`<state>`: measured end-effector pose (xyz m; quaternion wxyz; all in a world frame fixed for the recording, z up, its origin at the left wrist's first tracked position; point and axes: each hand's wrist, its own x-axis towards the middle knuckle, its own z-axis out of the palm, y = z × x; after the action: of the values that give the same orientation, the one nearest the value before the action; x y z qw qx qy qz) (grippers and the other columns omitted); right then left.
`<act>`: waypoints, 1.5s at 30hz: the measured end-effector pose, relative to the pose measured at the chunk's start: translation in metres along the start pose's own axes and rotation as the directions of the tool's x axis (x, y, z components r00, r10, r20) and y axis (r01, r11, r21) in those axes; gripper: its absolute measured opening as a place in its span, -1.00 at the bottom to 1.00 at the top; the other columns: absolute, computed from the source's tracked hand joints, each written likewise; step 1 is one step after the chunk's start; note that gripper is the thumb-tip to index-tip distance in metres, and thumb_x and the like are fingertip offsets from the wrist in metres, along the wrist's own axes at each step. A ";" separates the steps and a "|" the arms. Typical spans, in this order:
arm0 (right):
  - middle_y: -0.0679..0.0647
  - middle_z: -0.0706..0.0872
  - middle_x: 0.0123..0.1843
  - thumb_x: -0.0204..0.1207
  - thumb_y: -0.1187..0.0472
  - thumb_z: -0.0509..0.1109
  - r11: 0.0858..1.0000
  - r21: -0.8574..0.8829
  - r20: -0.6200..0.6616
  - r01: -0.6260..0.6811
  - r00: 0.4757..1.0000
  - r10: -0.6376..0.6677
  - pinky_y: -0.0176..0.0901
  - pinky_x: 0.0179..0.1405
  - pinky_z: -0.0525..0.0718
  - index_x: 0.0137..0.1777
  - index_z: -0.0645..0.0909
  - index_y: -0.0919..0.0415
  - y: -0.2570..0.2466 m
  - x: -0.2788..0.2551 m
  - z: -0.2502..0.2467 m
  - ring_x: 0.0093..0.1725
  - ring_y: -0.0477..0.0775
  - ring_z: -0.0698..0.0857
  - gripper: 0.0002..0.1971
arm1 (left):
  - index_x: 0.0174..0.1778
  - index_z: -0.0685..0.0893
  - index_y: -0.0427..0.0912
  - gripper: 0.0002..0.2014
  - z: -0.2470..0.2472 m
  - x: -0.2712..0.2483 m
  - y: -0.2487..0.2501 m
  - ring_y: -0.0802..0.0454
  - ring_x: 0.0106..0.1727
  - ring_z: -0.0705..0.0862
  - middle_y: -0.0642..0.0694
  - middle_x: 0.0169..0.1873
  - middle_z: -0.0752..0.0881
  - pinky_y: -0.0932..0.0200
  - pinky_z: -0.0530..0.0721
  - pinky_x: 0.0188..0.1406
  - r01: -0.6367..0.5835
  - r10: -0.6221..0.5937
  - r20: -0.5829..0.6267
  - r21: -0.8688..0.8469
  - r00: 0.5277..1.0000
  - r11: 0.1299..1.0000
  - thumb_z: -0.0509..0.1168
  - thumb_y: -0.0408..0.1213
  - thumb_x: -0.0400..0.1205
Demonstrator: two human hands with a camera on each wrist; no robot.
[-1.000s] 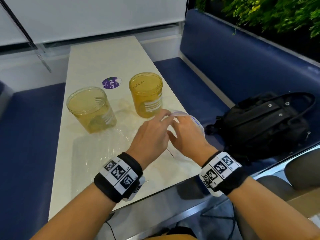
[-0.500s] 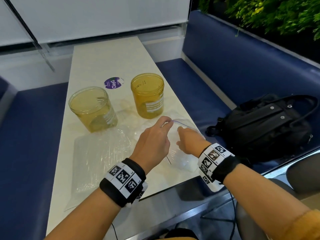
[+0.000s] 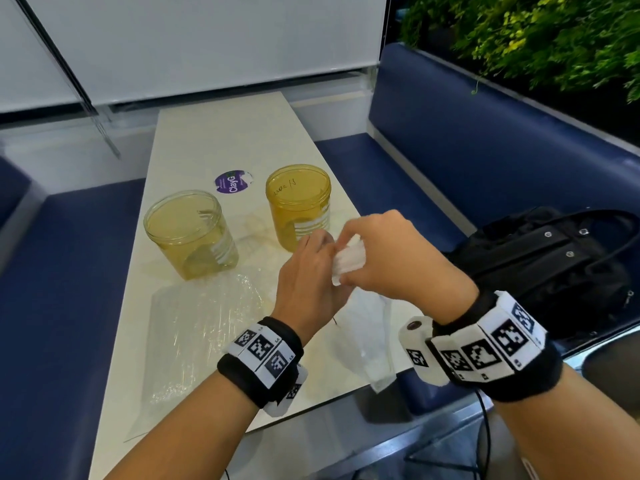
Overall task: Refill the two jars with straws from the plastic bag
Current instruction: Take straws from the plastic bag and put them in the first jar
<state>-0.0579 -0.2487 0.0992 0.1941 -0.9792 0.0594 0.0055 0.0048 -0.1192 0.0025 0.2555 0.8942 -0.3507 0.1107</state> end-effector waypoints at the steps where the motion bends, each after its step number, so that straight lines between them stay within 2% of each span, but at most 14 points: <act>1: 0.00 0.61 0.13 0.26 -0.01 0.69 0.991 0.133 -0.046 0.024 0.999 -0.018 -0.35 -0.30 0.53 0.32 0.61 -0.13 0.003 0.002 -0.003 0.11 0.01 0.58 -0.40 | 0.20 0.68 -0.19 -0.61 0.001 0.002 -0.003 -0.11 0.04 0.63 -0.08 0.09 0.63 -0.07 0.71 -0.25 0.031 -0.032 -0.023 -0.051 0.999 0.998 0.45 -0.09 0.51; 3: -0.09 0.64 0.13 0.18 -0.06 0.74 0.930 0.339 -0.151 0.143 0.984 -0.096 -0.46 -0.29 0.58 0.38 0.55 -0.16 0.007 0.007 -0.006 0.05 -0.12 0.62 -0.26 | 0.16 0.67 -0.11 -0.71 0.000 0.007 -0.008 -0.12 -0.03 0.68 -0.06 0.03 0.67 -0.15 0.71 -0.25 0.109 -0.127 -0.075 -0.214 0.989 0.971 0.38 -0.10 0.57; 6: -0.13 0.69 0.17 0.18 -0.14 0.74 0.806 0.532 -0.258 0.260 0.956 -0.138 -0.37 -0.15 0.72 0.43 0.52 -0.11 0.006 0.022 0.016 0.04 -0.10 0.72 -0.20 | 0.15 0.67 0.05 -0.78 -0.004 0.014 -0.005 -0.05 -0.06 0.74 0.01 -0.01 0.73 -0.14 0.75 -0.23 0.105 -0.162 -0.122 -0.377 0.979 0.920 0.35 -0.11 0.59; 10: 0.13 0.84 0.04 0.44 0.11 0.65 0.555 0.819 -0.174 0.143 0.985 0.003 0.00 0.10 0.82 0.17 0.77 0.21 -0.007 0.043 0.058 0.05 0.04 0.83 -0.66 | 0.03 0.68 0.07 -0.75 -0.015 0.017 0.003 0.05 -0.13 0.77 0.09 -0.13 0.76 0.04 0.78 -0.25 0.211 -0.267 -0.080 -0.414 0.960 0.886 0.41 -0.21 0.44; 12: 0.25 0.85 -0.12 0.56 0.13 0.54 0.539 0.831 -0.194 0.136 0.980 0.052 0.15 0.00 0.83 0.03 0.79 0.36 -0.010 0.051 0.058 -0.09 0.12 0.86 -0.75 | 0.19 0.66 0.03 -0.56 -0.018 0.014 -0.001 0.03 -0.06 0.76 0.08 0.07 0.74 0.07 0.76 -0.18 0.285 -0.318 -0.020 -0.393 0.948 0.874 0.50 -0.07 0.38; 14: 0.17 0.86 -0.25 0.63 0.15 0.46 0.528 0.834 -0.221 0.161 0.974 0.052 0.04 -0.09 0.82 -0.14 0.80 0.39 -0.011 0.058 0.043 -0.18 0.10 0.86 -0.72 | 0.26 0.69 -0.05 -0.38 -0.018 0.010 -0.009 0.05 -0.06 0.67 0.14 0.22 0.61 0.12 0.69 -0.12 0.317 -0.320 0.034 -0.261 0.947 0.912 0.64 0.08 0.32; 17: 0.10 0.77 -0.45 0.68 0.16 0.40 0.461 0.858 -0.257 0.227 0.966 0.003 0.06 -0.13 0.80 -0.34 0.68 0.29 -0.021 0.070 0.006 -0.36 0.21 0.79 -0.65 | 0.26 0.71 -0.13 -0.28 -0.018 0.002 -0.022 0.17 -0.15 0.57 0.17 0.11 0.51 0.37 0.51 -0.18 0.308 -0.303 0.058 -0.223 0.951 0.925 0.69 0.13 0.25; 19: 0.10 0.61 -0.54 0.67 0.17 0.41 0.348 0.893 -0.297 0.285 0.955 -0.018 0.07 -0.30 0.73 -0.29 0.60 0.26 -0.032 0.084 -0.023 -0.52 0.16 0.63 -0.70 | 0.26 0.72 -0.12 -0.29 -0.017 -0.005 -0.030 0.21 -0.12 0.58 0.15 0.08 0.50 0.41 0.54 -0.22 0.298 -0.292 0.063 -0.246 0.954 0.922 0.70 0.07 0.23; 22: 0.06 0.55 -0.54 0.66 0.13 0.43 0.219 0.892 -0.405 0.395 0.914 0.003 -0.01 -0.38 0.66 -0.19 0.56 0.26 -0.045 0.120 -0.070 -0.55 0.07 0.55 -0.75 | 0.35 0.69 -0.11 -0.30 -0.018 -0.015 -0.035 0.13 -0.05 0.60 0.11 0.18 0.49 0.22 0.76 -0.26 0.320 -0.312 0.075 -0.274 0.947 0.907 0.72 -0.09 0.29; 26: 0.08 0.56 -0.49 0.65 0.04 0.45 0.254 0.824 -0.530 0.506 0.847 0.034 -0.04 -0.40 0.66 -0.16 0.53 0.20 -0.054 0.174 -0.086 -0.51 0.07 0.55 -0.73 | 0.35 0.69 -0.15 -0.44 -0.021 -0.027 -0.037 0.11 0.00 0.63 0.09 0.19 0.50 0.20 0.80 -0.20 0.341 -0.341 0.055 -0.319 0.938 0.884 0.63 -0.35 0.41; 30: 0.03 0.61 -0.38 0.63 -0.03 0.44 0.399 0.814 -0.474 0.423 0.880 0.036 -0.21 -0.26 0.71 -0.08 0.56 0.14 -0.038 0.221 -0.048 -0.41 -0.08 0.62 -0.76 | 0.32 0.70 -0.12 -0.52 -0.025 -0.033 -0.036 0.15 0.05 0.63 0.14 0.21 0.53 0.17 0.81 -0.15 0.336 -0.346 0.048 -0.392 0.937 0.856 0.55 -0.43 0.47; 36: 0.02 0.75 -0.27 0.59 -0.11 0.46 0.503 0.830 -0.336 0.242 0.936 0.104 0.17 0.14 0.76 -0.12 0.57 0.02 -0.010 0.256 0.020 -0.14 0.07 0.78 -0.76 | 0.26 0.72 -0.08 -0.58 -0.027 -0.033 -0.028 0.11 0.07 0.65 0.15 0.22 0.57 0.10 0.81 -0.12 0.331 -0.356 0.034 -0.458 0.934 0.825 0.53 -0.45 0.50; 42: 0.14 0.83 0.05 0.37 -0.22 0.61 0.598 0.799 -0.141 0.069 0.987 0.074 0.14 0.22 0.75 0.17 0.71 0.29 0.003 0.255 0.046 0.07 0.15 0.79 -0.40 | 0.27 0.73 -0.07 -0.58 -0.028 -0.030 -0.025 0.12 0.08 0.66 0.16 0.21 0.58 0.15 0.82 -0.08 0.335 -0.362 0.026 -0.446 0.932 0.830 0.52 -0.45 0.50; 45: 0.18 0.81 0.17 0.01 -0.40 0.69 0.649 0.760 -0.022 -0.030 0.997 0.073 0.12 0.20 0.77 0.30 0.67 0.31 0.007 0.251 0.048 0.16 0.17 0.79 -0.02 | 0.28 0.73 -0.10 -0.57 -0.027 -0.028 -0.027 0.11 0.07 0.67 0.11 0.20 0.64 0.17 0.83 -0.09 0.315 -0.351 0.001 -0.442 0.936 0.840 0.52 -0.46 0.50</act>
<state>0.1915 -0.2656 0.0440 0.5838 -0.8060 0.0889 -0.0391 0.0026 -0.0723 0.0048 0.4779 0.8563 -0.1950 0.0193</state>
